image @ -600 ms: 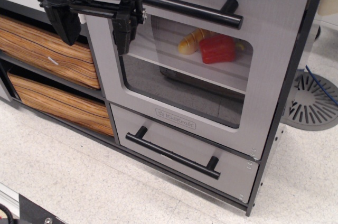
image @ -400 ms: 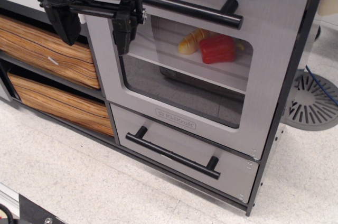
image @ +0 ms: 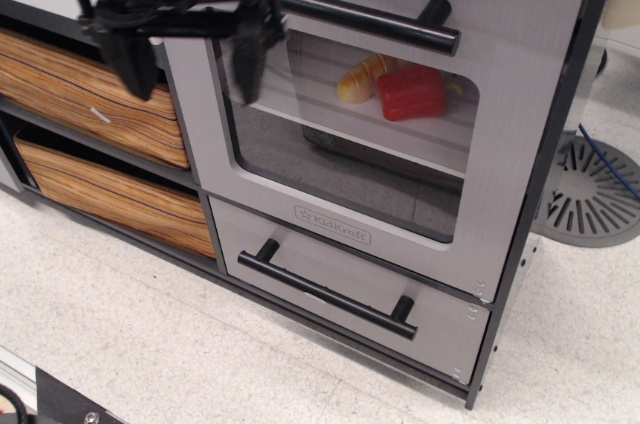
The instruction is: Open oven
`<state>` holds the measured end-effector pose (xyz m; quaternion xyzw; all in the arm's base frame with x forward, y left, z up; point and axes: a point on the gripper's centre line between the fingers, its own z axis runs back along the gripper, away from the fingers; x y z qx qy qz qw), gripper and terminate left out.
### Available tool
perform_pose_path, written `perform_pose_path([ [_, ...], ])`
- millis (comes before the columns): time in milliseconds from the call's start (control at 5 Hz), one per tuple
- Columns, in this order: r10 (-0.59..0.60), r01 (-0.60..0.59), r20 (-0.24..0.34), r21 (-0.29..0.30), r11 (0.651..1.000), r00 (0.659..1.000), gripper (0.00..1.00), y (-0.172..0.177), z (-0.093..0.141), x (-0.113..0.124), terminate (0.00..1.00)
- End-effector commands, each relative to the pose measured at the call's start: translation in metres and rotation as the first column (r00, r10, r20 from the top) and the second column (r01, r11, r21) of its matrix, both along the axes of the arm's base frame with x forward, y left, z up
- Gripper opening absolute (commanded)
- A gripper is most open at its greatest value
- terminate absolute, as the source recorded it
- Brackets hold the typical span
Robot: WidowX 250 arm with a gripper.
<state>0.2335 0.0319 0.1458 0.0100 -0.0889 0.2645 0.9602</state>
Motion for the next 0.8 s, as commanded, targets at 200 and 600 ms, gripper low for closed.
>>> perform_pose_path([
  [200, 0.604, -0.565, 0.234, -0.216, 0.796, 0.762, 1.00, 0.019, 0.029, 0.058, 0.00],
  [600, 0.714, -0.663, 0.279, -0.266, 0.700, 0.642, 1.00, 0.031, 0.024, 0.077, 0.00],
])
